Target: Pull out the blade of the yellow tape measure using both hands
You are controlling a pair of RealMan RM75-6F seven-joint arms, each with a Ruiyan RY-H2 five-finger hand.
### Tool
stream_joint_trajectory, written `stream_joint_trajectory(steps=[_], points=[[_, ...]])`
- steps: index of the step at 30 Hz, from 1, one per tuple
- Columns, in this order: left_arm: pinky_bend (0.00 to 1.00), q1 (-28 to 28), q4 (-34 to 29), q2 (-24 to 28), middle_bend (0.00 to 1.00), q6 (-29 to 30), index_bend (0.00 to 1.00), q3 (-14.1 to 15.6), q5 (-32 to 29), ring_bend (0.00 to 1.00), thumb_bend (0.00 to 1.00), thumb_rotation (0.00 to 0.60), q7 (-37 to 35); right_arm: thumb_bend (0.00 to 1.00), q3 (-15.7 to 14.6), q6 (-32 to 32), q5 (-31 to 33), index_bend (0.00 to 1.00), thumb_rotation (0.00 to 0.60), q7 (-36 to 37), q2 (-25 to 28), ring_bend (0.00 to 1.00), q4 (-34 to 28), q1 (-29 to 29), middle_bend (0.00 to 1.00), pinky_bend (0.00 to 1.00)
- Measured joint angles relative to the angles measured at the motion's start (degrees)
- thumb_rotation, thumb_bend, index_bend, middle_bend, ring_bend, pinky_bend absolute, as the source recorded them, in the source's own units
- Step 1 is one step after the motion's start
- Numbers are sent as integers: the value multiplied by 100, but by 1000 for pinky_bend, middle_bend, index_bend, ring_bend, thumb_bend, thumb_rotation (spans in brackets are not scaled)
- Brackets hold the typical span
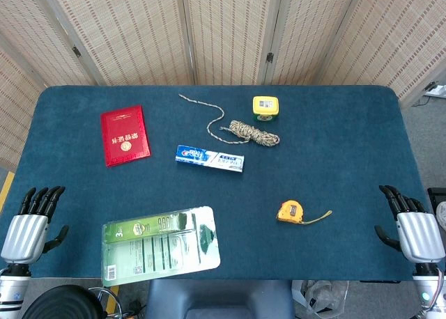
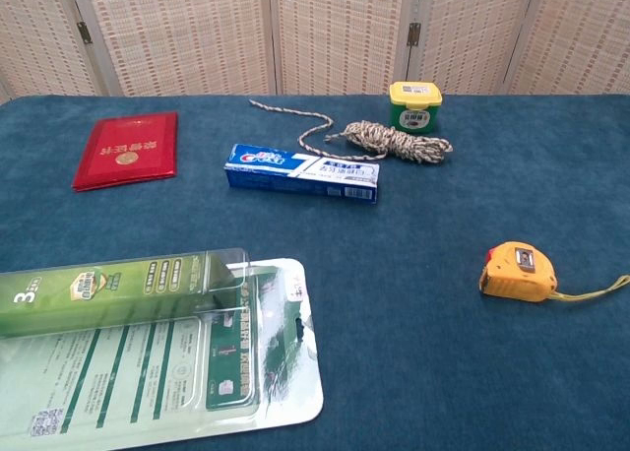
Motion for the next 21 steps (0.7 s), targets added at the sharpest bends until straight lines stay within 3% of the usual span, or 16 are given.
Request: stream_joint_trajectory(steps=[12, 21], points=[[53, -9, -21, -42, 131, 110, 70, -51, -19, 99, 364, 600, 69, 296, -40, -114, -78, 100, 600, 109, 8, 262, -53, 55, 168, 247], [53, 65, -28, -25, 131, 218, 70, -28, -9, 99, 365, 600, 13, 296, -26, -632, -240, 99, 600, -128, -60, 266, -259, 456, 168, 255]])
